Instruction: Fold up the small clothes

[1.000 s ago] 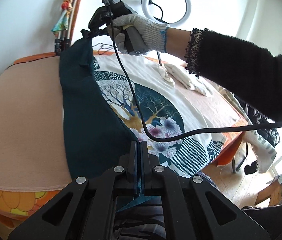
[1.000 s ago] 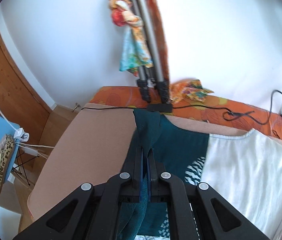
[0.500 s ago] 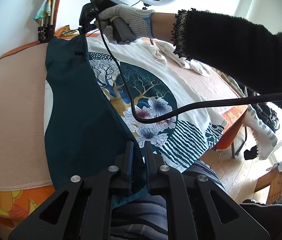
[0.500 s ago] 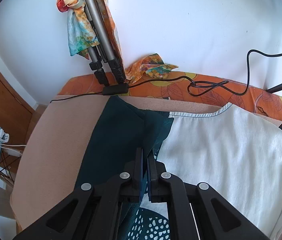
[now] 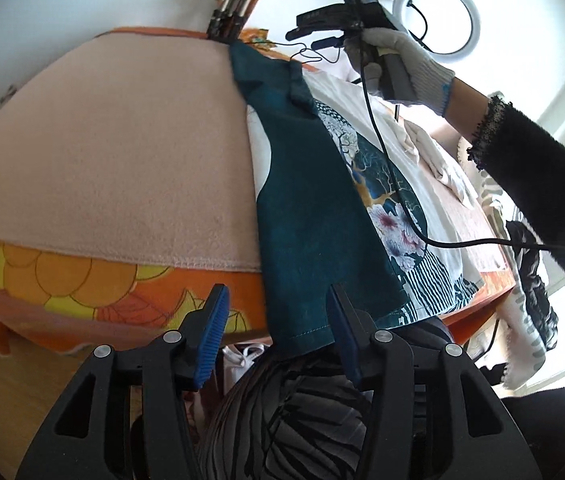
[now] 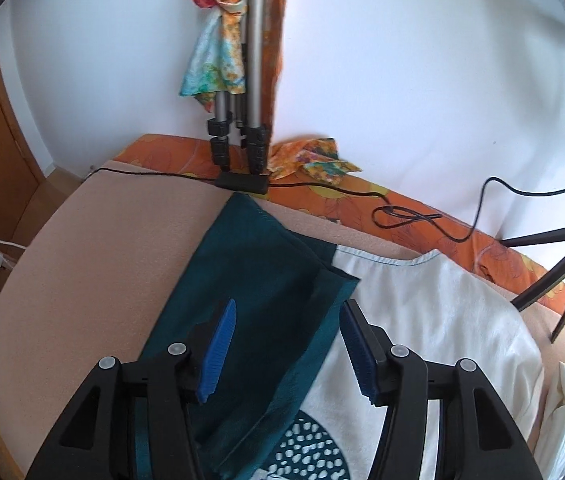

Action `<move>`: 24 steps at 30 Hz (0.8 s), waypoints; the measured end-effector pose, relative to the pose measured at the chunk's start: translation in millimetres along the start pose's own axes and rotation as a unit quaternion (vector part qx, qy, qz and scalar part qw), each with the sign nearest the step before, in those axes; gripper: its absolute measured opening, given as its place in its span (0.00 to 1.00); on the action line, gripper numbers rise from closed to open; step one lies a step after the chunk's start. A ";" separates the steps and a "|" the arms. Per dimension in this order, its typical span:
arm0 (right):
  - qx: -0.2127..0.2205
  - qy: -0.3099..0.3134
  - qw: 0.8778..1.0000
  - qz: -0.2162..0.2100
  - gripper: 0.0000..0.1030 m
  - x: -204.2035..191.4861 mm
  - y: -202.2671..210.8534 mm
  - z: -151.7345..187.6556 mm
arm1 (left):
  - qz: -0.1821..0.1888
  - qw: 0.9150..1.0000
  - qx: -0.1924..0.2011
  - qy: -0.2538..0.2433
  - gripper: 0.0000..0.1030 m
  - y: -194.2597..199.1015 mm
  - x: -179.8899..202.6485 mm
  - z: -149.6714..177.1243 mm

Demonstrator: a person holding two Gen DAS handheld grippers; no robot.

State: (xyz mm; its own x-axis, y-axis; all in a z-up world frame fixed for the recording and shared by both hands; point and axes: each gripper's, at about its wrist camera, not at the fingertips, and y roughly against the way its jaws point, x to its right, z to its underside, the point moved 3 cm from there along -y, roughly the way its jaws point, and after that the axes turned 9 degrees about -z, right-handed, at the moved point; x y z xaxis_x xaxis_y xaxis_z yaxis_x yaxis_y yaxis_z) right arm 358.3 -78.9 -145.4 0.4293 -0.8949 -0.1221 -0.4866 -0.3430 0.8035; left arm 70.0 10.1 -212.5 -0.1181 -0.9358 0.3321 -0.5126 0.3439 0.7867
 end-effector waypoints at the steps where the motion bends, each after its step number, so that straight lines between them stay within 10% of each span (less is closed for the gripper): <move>1: -0.003 0.003 1.000 -0.008 0.54 -7.3 -3.5 0.6 | 0.008 1.000 -0.006 0.010 0.47 -3.3 -1.2 2.7; 6: -0.049 0.006 0.998 -0.044 0.54 -32.9 -39.3 4.7 | 0.027 0.999 -0.019 0.005 0.43 -12.1 7.5 8.2; 14: -0.121 0.012 0.993 0.000 0.37 -54.1 -99.0 18.1 | 0.051 0.998 -0.030 -0.002 0.07 -19.1 12.2 13.6; 24: -0.085 -0.013 0.996 -0.004 0.14 -44.6 -102.9 13.5 | 0.040 0.999 -0.016 -0.027 0.01 -8.0 17.4 23.1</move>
State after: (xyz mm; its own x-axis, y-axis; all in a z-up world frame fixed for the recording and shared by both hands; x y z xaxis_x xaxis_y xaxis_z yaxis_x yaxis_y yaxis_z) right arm 379.0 -7.6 -230.6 0.4120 -0.9001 -0.1417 -0.3465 -0.2986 0.8893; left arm 52.3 -10.7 -225.0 -0.2044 -0.9077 0.3664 -0.4717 0.4193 0.7757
